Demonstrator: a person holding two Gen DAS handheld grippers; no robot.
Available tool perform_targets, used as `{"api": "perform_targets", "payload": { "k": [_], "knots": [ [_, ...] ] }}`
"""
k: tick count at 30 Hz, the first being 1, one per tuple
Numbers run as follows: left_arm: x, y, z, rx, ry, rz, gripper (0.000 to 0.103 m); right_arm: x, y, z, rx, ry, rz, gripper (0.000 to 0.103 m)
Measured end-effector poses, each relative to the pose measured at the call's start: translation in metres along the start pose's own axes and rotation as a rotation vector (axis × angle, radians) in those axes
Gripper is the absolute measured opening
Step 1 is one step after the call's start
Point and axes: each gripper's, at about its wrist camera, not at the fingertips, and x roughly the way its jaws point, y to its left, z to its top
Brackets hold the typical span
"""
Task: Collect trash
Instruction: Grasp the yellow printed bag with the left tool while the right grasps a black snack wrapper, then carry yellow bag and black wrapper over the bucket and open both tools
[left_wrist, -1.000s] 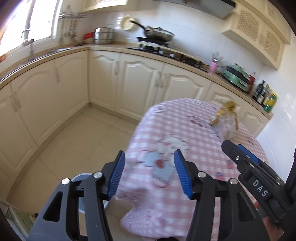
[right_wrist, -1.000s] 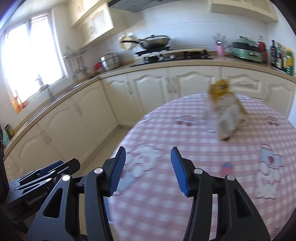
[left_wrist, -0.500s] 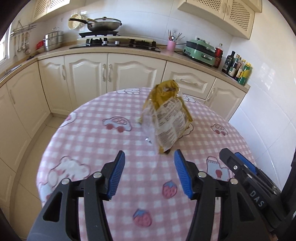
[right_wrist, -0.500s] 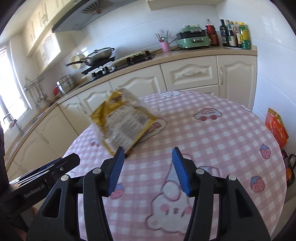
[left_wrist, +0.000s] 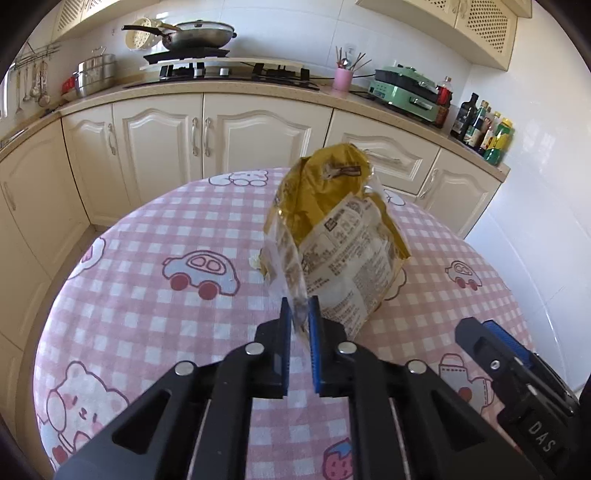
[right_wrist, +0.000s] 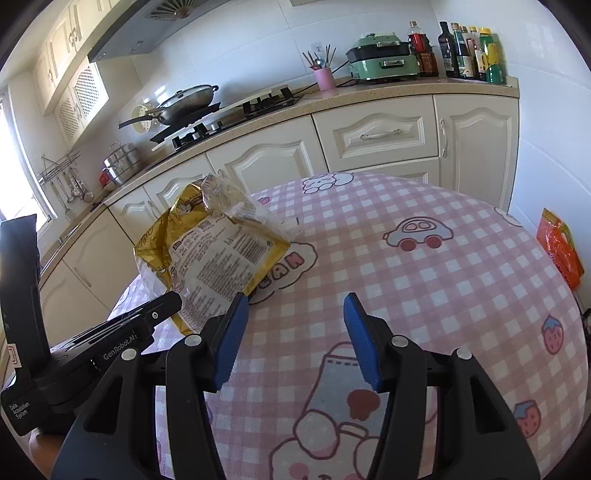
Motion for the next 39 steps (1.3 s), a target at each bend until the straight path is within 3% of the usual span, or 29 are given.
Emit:
{"api": "perform_targets", "payload": {
  "k": [4, 7, 13, 17, 19, 21, 24, 30, 39],
  "knots": [
    [-0.035, 0.025, -0.002, -0.066, -0.117, -0.015, 0.007, 0.005, 0.009, 0.001, -0.02, 0.017, 0.009, 0.051],
    [-0.058, 0.045, -0.003, -0.101, -0.17, 0.018, 0.007, 0.012, 0.022, 0.0, -0.028, 0.041, 0.026, 0.051],
    [-0.076, 0.084, -0.011, -0.157, -0.204, 0.123, 0.007, 0.043, 0.055, -0.003, -0.063, 0.123, 0.051, 0.051],
    [-0.079, 0.109, -0.014, -0.192, -0.2, 0.159, 0.007, 0.068, 0.068, 0.0, -0.075, 0.151, 0.007, 0.051],
    [-0.08, 0.119, -0.015, -0.199, -0.197, 0.17, 0.007, 0.078, 0.07, 0.001, -0.074, 0.165, -0.02, 0.043],
    [-0.08, 0.128, -0.016, -0.212, -0.187, 0.165, 0.007, 0.088, 0.067, 0.001, -0.057, 0.19, -0.018, 0.017],
    [-0.082, 0.135, -0.016, -0.216, -0.184, 0.16, 0.007, 0.088, 0.061, 0.001, -0.035, 0.191, 0.006, 0.005],
    [-0.099, 0.145, -0.022, -0.226, -0.191, 0.125, 0.007, 0.061, 0.063, -0.005, -0.03, 0.156, 0.041, 0.001],
    [-0.14, 0.158, -0.044, -0.247, -0.203, 0.127, 0.007, 0.01, 0.107, -0.026, -0.098, 0.118, 0.124, 0.0]
  ]
}}
